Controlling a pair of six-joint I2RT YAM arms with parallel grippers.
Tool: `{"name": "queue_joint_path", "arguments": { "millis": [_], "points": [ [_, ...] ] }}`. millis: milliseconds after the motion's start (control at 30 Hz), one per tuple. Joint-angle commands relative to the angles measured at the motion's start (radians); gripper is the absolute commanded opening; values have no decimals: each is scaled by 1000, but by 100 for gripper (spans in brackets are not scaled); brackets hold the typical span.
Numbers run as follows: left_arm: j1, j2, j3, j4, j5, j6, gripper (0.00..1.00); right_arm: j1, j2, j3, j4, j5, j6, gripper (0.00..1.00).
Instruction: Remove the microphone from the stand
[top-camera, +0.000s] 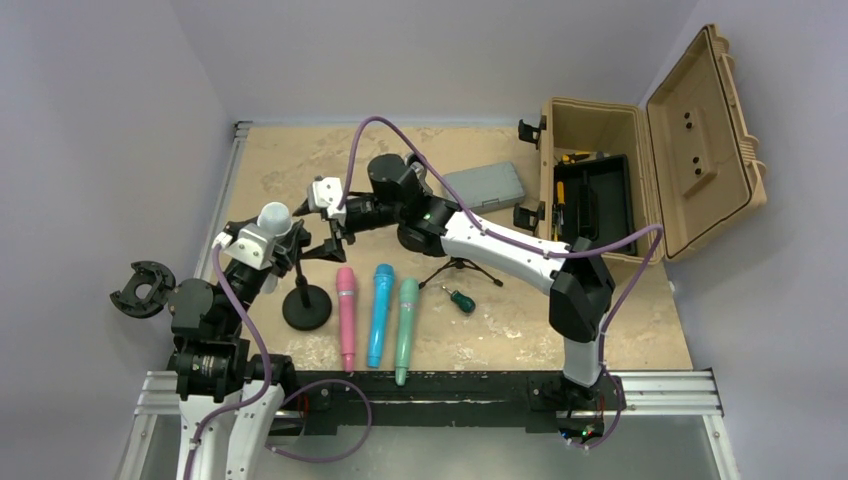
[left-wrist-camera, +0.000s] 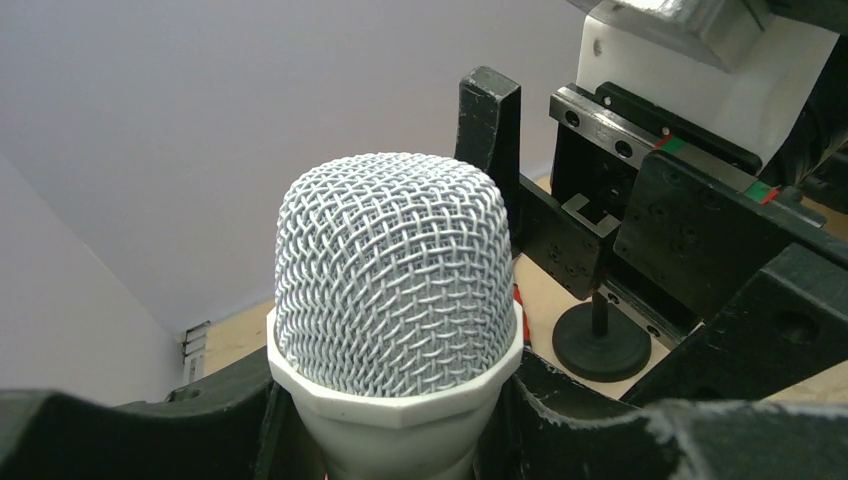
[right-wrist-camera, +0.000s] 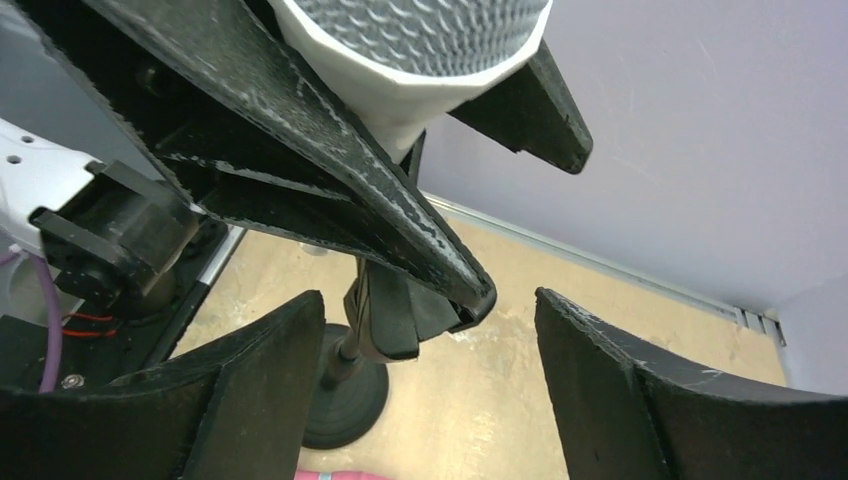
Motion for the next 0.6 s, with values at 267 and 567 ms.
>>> {"name": "queue_joint_path", "arguments": {
  "millis": [267,567],
  "points": [
    [-9,-2,1,54,0,28,0,0,6,69,71,-92,79,44],
    [-9,25,61,17,-33,-2,0,0,45,79,53,-45,109,0]
  ]
}}
